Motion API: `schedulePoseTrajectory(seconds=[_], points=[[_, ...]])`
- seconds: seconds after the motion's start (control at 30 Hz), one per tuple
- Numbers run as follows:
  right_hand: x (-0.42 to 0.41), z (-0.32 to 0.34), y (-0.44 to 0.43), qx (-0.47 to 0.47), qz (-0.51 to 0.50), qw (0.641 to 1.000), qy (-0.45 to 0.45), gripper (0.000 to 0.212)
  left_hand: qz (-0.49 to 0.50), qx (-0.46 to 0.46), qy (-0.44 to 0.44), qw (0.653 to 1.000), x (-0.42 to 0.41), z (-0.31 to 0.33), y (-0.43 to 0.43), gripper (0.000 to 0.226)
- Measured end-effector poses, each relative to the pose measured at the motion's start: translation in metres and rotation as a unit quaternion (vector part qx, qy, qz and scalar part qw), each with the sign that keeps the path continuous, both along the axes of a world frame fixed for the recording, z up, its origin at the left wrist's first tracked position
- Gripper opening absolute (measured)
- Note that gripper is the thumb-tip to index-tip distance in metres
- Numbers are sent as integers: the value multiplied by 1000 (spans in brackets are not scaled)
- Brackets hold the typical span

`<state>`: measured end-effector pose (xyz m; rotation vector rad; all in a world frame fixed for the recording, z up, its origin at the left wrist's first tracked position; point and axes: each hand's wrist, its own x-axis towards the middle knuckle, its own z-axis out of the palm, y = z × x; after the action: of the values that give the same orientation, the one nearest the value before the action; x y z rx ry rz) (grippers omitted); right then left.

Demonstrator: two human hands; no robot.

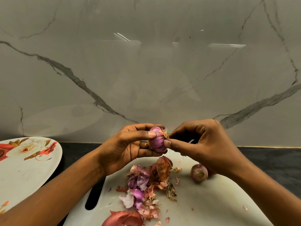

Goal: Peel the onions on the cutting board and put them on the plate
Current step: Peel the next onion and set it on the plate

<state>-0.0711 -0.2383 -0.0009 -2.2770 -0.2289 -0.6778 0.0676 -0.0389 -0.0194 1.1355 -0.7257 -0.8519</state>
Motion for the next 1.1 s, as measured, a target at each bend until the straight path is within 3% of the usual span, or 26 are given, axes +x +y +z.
schedulePoseTrajectory(seconds=[0.77, 0.93, 1.1], points=[[1, -5, -2, -16, -33, 999, 13, 2, 2, 3, -17, 1000, 4, -3, -1, 43], [0, 0, -2, -7, -28, 999, -24, 9, 21, 1, -24, 1000, 4, -2, -2, 44], [-2, -1, 4, -10, -2, 1000, -10, 41, 13, 5, -33, 999, 2, -1, -1, 45]])
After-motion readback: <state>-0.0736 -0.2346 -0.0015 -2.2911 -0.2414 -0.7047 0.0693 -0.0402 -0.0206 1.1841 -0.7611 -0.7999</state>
